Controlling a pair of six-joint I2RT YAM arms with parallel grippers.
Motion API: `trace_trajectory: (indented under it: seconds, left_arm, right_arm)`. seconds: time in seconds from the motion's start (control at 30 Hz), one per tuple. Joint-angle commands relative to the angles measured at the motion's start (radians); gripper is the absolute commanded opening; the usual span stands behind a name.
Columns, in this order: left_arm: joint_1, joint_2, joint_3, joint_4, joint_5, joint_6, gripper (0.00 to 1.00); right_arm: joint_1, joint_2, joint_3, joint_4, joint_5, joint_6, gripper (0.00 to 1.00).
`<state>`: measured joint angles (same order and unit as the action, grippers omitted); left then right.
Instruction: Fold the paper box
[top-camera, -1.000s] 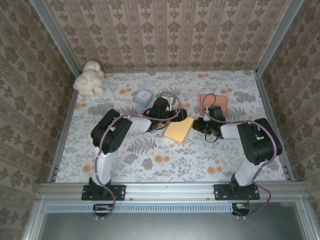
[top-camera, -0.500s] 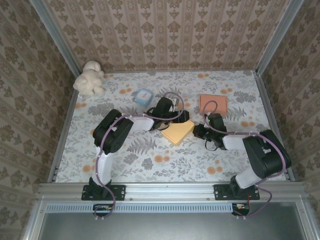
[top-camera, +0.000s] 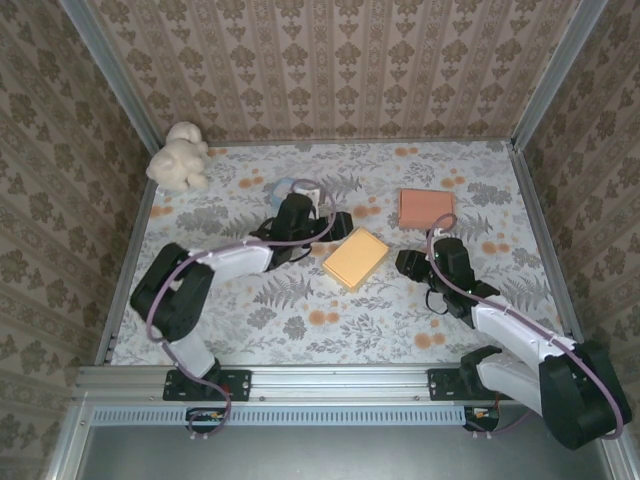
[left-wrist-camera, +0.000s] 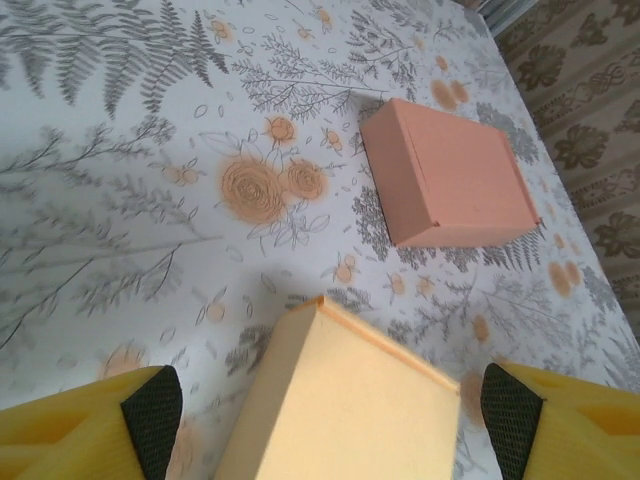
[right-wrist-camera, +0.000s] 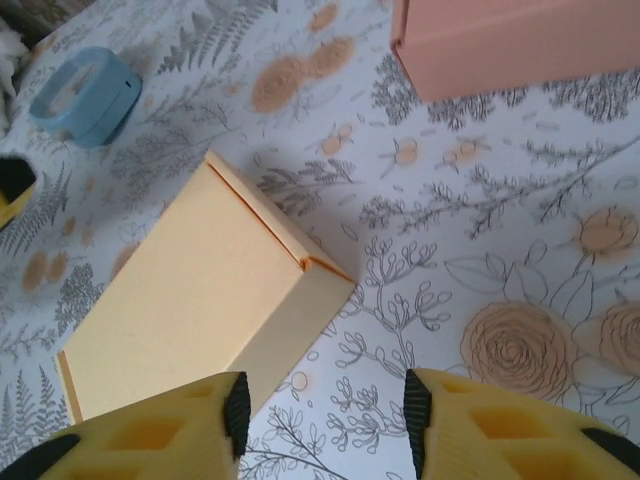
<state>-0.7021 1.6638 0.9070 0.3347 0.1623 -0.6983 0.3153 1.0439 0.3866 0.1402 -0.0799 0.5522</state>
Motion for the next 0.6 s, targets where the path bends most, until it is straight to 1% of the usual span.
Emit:
trace_trajectory:
  seconds: [0.0, 0.07, 0.17, 0.27, 0.4, 0.57]
  left_arm:
    - [-0.006, -0.094, -0.145, 0.073, -0.076, -0.098, 0.82]
    - [-0.02, -0.143, -0.222, 0.112, -0.105, -0.144, 0.83]
    - [-0.065, -0.19, -0.31, 0.16, -0.137, -0.182, 0.83]
    - [-0.11, -0.202, -0.363, 0.213, -0.162, -0.217, 0.83]
    - [-0.176, -0.168, -0.374, 0.249, -0.203, -0.247, 0.83]
    - [-0.211, -0.064, -0.343, 0.317, -0.167, -0.293, 0.82]
  right_arm:
    - [0.004, 0.015, 0.062, -0.054, 0.035, -0.086, 0.58]
    - [0.005, 0.065, 0.101, -0.05, 0.021, -0.109, 0.6]
    - [0.006, 0.165, 0.155, -0.018, -0.025, -0.13, 0.64]
    - [0.006, 0.267, 0.211, -0.004, -0.029, -0.153, 0.65]
    - [0.006, 0.403, 0.283, 0.003, -0.027, -0.182, 0.65]
    - [0.006, 0.497, 0.334, 0.031, -0.038, -0.211, 0.65]
